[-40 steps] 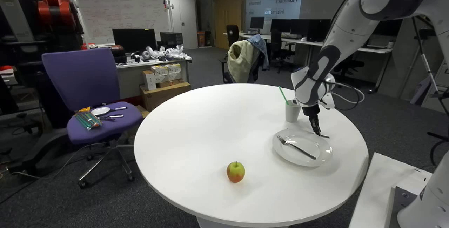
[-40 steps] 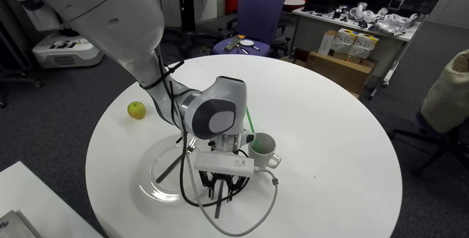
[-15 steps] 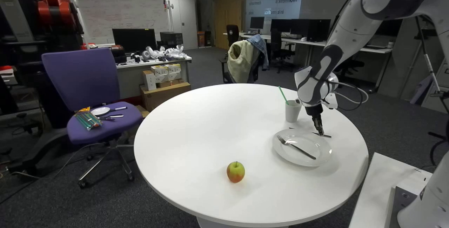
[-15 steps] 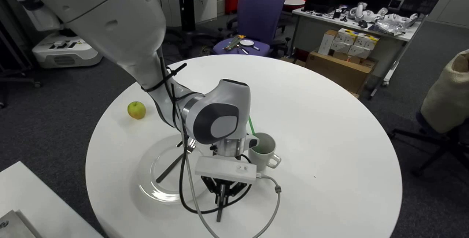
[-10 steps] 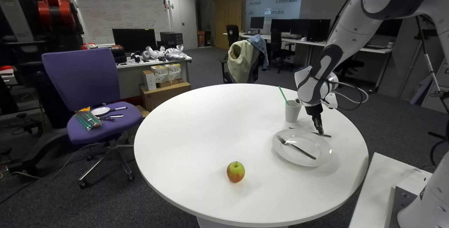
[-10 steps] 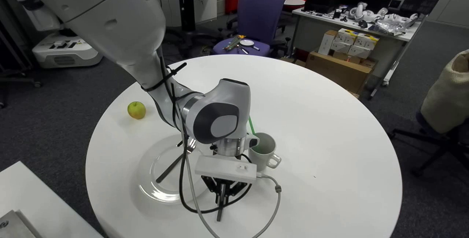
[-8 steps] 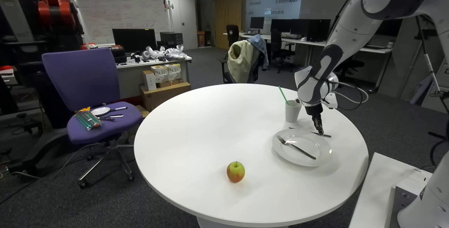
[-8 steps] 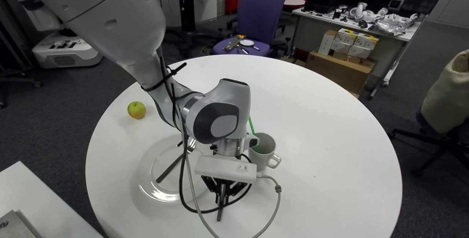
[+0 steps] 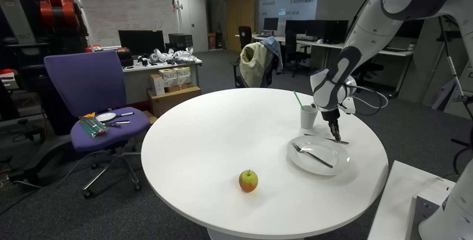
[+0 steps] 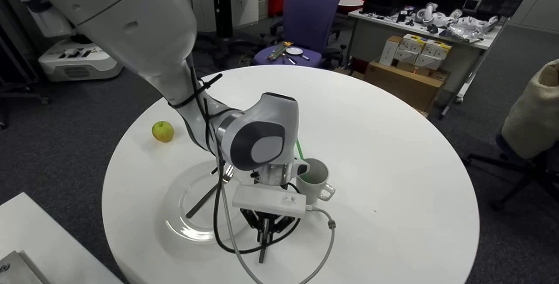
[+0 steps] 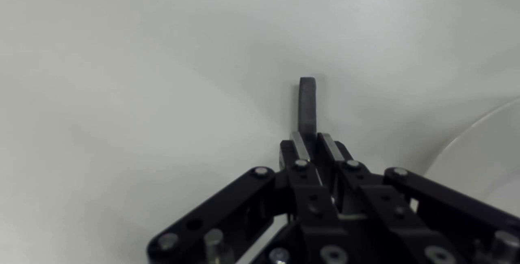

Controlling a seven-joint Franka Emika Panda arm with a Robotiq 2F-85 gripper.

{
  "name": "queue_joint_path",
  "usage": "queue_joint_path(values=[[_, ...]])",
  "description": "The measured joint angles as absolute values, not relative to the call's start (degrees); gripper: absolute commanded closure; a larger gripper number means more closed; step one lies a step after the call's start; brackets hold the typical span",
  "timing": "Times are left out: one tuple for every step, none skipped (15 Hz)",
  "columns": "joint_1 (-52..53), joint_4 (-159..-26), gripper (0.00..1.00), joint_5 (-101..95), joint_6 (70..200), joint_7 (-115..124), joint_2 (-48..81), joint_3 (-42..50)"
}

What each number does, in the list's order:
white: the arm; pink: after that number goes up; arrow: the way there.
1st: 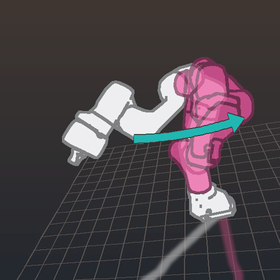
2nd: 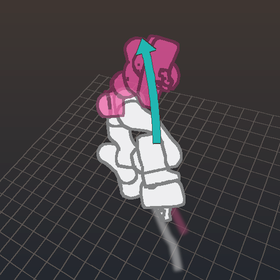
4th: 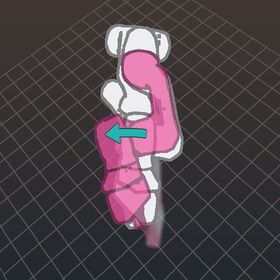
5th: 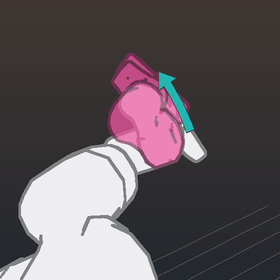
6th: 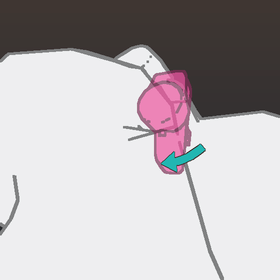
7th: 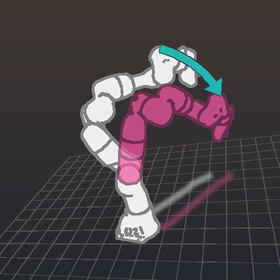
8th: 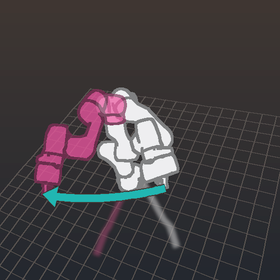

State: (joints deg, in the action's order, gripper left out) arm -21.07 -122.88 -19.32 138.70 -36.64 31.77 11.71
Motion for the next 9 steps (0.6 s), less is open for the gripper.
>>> queue_joint_path(values=[[-21.1,-122.9,0.97,-19.3,138.7,-36.6,31.7,11.7],[-21.1,-122.9,0.97,-19.3,138.7,-36.6,31.7,11.7],[-21.1,-122.9,0.97,-19.3,138.7,-36.5,31.6,11.7],[-21.1,-122.9,0.97,-19.3,138.7,-36.4,31.5,11.7],[-21.0,-122.9,0.97,-19.3,138.7,-36.2,31.4,11.7],[-21.0,-122.9,0.97,-19.3,138.7,-35.8,31.2,11.7],[-21.0,-122.9,0.97,-19.3,138.8,-35.2,31.0,11.7],[-21.0,-123.0,0.97,-19.3,139.0,-34.3,30.7,11.7],[-20.9,-123.1,0.97,-19.3,139.4,-33.3,30.5,11.7]])
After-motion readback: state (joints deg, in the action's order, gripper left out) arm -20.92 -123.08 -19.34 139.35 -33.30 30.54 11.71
